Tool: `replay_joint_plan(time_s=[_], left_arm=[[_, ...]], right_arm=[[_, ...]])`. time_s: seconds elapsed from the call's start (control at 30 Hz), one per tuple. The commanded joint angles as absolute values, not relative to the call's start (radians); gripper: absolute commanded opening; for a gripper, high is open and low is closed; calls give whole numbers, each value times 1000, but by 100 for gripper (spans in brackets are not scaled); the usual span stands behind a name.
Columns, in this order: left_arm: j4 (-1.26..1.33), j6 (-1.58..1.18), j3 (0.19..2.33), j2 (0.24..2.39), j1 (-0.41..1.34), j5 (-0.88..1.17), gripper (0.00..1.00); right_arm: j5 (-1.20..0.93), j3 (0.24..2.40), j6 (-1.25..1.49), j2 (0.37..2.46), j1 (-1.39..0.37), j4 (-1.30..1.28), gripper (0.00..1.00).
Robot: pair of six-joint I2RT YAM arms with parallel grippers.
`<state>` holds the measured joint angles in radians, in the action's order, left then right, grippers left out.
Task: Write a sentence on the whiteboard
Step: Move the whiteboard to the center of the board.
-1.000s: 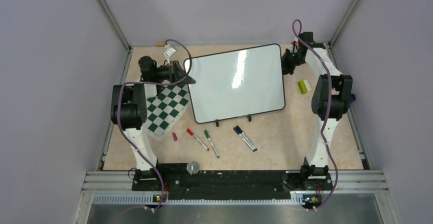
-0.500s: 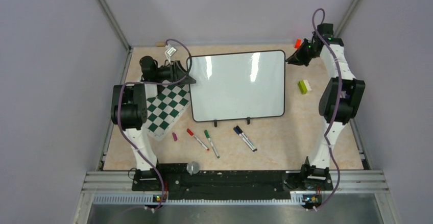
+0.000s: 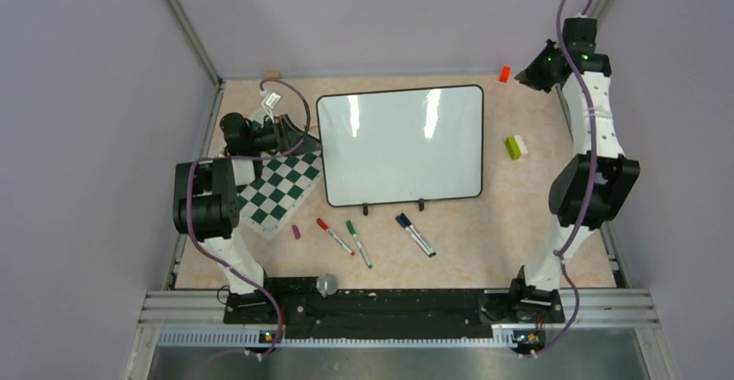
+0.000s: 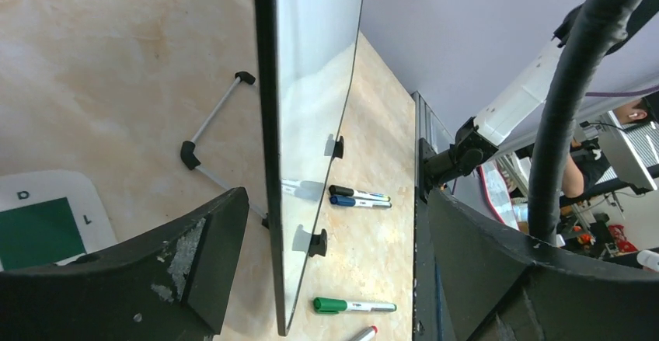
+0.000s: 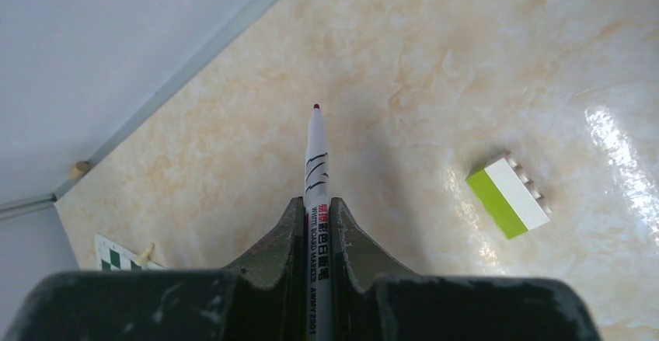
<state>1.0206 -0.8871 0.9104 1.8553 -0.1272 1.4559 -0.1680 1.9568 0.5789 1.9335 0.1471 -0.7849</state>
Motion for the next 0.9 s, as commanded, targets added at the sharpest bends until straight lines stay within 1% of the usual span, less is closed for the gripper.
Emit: replay_joint_plan(time_s=[0.0,0.17,0.47,0.63,0.73,0.87], left_arm=[[1068,-837,832,1770,-124,1414,90],[1073,-824,810,1783,-126,1401,89],[1218,-863,825,1868,-100,1371,86],[1414,-937,791,1922,-77,1366,85],[1596,-1034,786,1958,-67,1372,83],[1620,-1097,783,1994,-59,1380,82]], right_arm=[[-74,1960,563,1809,152,-721,0],[-54,1934,544,1764,152,-687,0],[-103,1899,549,1710,150,-638,0],[-100,1855,543,1668,131,-615,0],[-88,1850,544,1645,115,-615,0],[-60,1870,529,1626,96,-622,0]])
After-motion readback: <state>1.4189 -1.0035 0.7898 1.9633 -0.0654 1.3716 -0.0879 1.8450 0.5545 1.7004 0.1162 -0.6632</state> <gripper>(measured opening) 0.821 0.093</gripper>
